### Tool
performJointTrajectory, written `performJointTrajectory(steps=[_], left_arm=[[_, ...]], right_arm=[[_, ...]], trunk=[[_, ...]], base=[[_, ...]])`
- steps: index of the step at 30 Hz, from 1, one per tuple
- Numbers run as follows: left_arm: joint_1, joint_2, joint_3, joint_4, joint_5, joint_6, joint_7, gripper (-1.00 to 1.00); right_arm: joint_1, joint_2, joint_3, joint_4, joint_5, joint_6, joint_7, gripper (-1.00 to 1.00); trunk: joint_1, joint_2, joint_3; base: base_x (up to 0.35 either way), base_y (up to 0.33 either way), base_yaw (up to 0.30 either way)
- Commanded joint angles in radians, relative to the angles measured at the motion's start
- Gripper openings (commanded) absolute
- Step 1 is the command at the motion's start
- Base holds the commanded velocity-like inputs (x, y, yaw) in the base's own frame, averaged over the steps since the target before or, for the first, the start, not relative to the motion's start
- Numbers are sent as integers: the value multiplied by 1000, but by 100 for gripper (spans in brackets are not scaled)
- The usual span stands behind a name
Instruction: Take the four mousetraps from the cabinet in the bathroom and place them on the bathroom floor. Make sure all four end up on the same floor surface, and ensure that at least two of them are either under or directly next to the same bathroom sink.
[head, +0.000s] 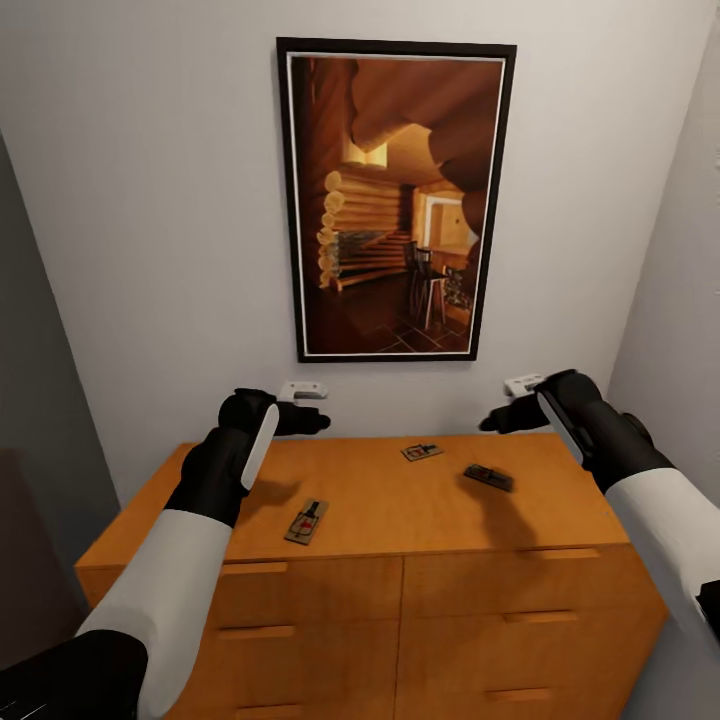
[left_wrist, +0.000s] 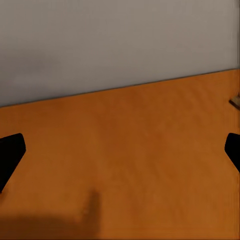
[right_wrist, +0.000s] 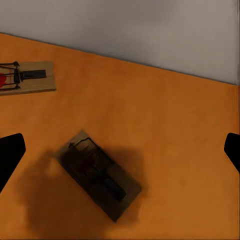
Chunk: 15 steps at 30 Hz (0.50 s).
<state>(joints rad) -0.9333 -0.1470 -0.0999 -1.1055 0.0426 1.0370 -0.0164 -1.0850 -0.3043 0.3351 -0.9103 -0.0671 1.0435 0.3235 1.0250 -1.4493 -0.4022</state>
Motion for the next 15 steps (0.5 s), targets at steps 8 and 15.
performJointTrajectory(steps=[8, 15], left_arm=[[-1, 0, 0, 1, 4, 3, 1, 100], [-1, 0, 0, 1, 3, 3, 1, 100]], right_arm=[[-1, 0, 0, -1, -6, 4, -3, 100], [-1, 0, -4, -2, -6, 4, -2, 100]], trunk=[[0, -1, -1], [0, -1, -1]], base=[[0, -47, 0], [0, -9, 0]])
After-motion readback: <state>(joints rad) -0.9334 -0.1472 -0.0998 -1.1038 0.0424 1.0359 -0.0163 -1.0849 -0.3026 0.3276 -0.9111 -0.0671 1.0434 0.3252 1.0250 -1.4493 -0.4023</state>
